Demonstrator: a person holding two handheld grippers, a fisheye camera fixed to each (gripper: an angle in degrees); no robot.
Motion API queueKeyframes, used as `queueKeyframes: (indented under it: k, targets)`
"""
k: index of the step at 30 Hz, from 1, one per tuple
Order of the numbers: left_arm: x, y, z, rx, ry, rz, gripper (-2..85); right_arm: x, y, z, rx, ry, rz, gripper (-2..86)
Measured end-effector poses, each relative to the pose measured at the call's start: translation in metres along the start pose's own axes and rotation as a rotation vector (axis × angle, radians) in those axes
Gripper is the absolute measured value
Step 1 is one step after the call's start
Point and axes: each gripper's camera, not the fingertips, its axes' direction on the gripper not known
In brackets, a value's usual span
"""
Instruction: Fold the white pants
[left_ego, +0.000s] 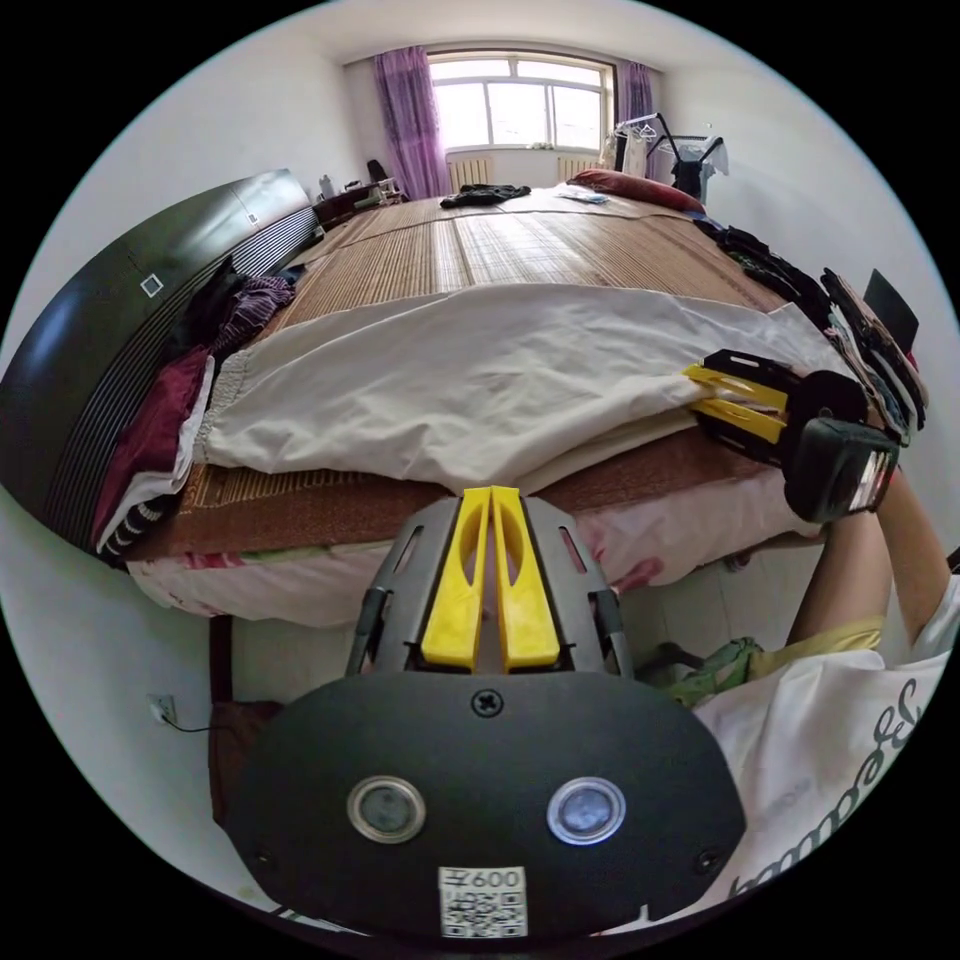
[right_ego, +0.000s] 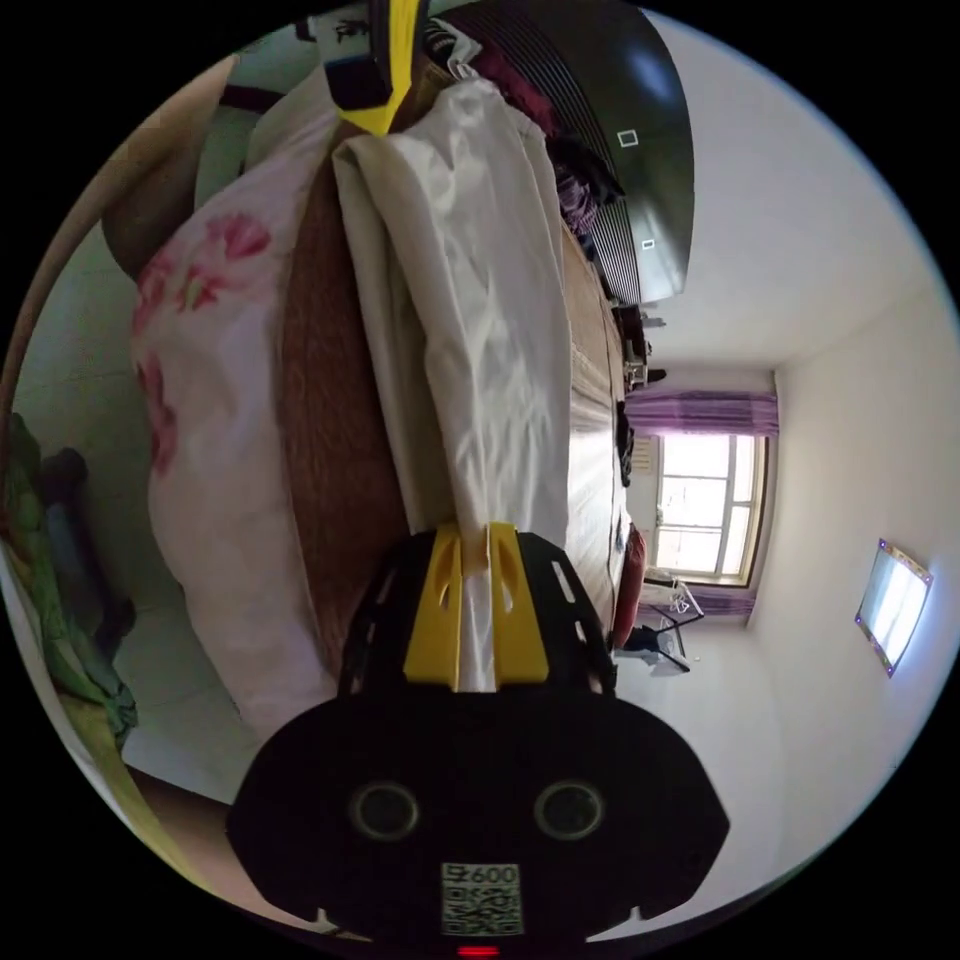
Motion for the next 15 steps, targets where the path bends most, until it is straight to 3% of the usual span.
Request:
queueKeyframes:
  k: [15]
  targets:
    - [0.016,0.081,0.141,-0.005,0.014,0.086,1.0,0.191,-0.026,-0.053,-0.241,0.013,0.114,-0.9]
